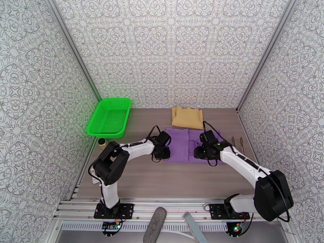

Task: Fold and stack the mixed laundry pile

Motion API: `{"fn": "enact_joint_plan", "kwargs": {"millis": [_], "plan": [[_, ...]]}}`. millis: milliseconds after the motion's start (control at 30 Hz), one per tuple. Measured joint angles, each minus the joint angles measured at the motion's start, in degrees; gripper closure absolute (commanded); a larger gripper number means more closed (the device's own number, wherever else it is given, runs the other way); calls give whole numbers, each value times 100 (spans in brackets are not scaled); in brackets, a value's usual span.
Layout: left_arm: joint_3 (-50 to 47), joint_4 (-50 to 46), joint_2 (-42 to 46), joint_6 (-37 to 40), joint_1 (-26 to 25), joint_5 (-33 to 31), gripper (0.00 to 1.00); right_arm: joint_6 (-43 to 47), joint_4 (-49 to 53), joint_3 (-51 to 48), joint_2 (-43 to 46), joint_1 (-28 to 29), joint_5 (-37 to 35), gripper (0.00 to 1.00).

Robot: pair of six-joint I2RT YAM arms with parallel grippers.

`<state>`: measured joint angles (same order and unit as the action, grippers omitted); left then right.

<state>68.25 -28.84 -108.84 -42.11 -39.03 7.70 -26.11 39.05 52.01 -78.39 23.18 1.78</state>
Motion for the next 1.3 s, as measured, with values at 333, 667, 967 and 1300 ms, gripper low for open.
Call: {"fn": "enact_joint_plan", "kwargs": {"millis": [333,667,967,1300], "plan": [[907,-1281,-219,608,332,-831,100,4,201,0,417,-24,-96,48],[3523,-2627,-1707,1851,1657,-2164,100,24,463,-15,826,-181,-173,43],[6789,-3574,-3471,2662,2100,-2647,90,24,621,-116,903,-192,-201,42],[7587,-3692,-3718,2887,2247,-2577,28,22,647,-116,903,-192,-195,41]]}}
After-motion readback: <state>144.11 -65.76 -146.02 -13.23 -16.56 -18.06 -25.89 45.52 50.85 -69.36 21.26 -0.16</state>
